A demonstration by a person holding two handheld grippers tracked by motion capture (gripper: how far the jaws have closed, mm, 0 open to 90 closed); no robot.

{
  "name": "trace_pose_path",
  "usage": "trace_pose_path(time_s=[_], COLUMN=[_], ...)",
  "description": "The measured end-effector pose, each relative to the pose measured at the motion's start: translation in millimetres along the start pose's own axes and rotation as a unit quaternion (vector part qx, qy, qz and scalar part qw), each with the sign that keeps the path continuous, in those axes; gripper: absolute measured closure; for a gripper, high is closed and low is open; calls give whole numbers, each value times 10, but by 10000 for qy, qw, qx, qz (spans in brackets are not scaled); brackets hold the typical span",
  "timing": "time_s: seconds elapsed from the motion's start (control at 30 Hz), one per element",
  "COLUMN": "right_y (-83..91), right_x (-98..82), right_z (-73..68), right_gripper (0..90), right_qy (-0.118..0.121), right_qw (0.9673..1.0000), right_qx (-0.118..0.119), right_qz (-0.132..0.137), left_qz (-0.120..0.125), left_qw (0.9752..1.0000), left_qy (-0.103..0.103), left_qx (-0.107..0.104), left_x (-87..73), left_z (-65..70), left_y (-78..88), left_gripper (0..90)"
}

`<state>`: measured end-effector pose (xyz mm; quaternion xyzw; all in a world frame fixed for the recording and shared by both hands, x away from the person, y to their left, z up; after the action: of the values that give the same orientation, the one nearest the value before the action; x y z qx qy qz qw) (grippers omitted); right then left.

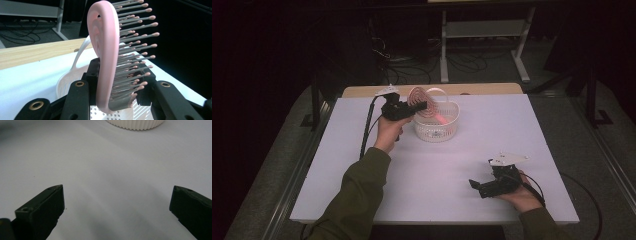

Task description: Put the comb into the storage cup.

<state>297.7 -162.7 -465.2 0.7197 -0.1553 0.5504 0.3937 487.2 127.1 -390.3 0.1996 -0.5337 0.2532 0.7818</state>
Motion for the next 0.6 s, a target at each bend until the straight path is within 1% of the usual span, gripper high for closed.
trace_pose_path(time_s=[0.23, 0.47, 0.6], right_y=[-4, -5, -5], right_x=[-3, -5, -5], right_z=[-1, -2, -2], right_gripper=[0, 0, 0], right_qy=[5, 3, 9], right_qw=[10000, 10000, 10000], right_qx=[2, 3, 3], right_qz=[-14, -18, -23], left_qz=[-27, -43, -60], left_qw=[10000, 9999, 9999], left_qy=[-16, 0, -65], left_qx=[20, 94, 145], left_x=[-25, -50, -50], left_z=[-57, -106, -116], left_y=[42, 68, 70], left_gripper=[623, 608, 597])
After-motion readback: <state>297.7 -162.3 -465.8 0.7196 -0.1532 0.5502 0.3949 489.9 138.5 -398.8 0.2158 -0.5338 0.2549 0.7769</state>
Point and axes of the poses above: each handheld gripper's, and its own axes: y roughly backward along the jaws, x roughly out of its top, z roughly to its right, the point moved 4 cm from there along -y, roughly forward along the jaws, and after that the axes turned 15 degrees about z, right-handed, at the moved point
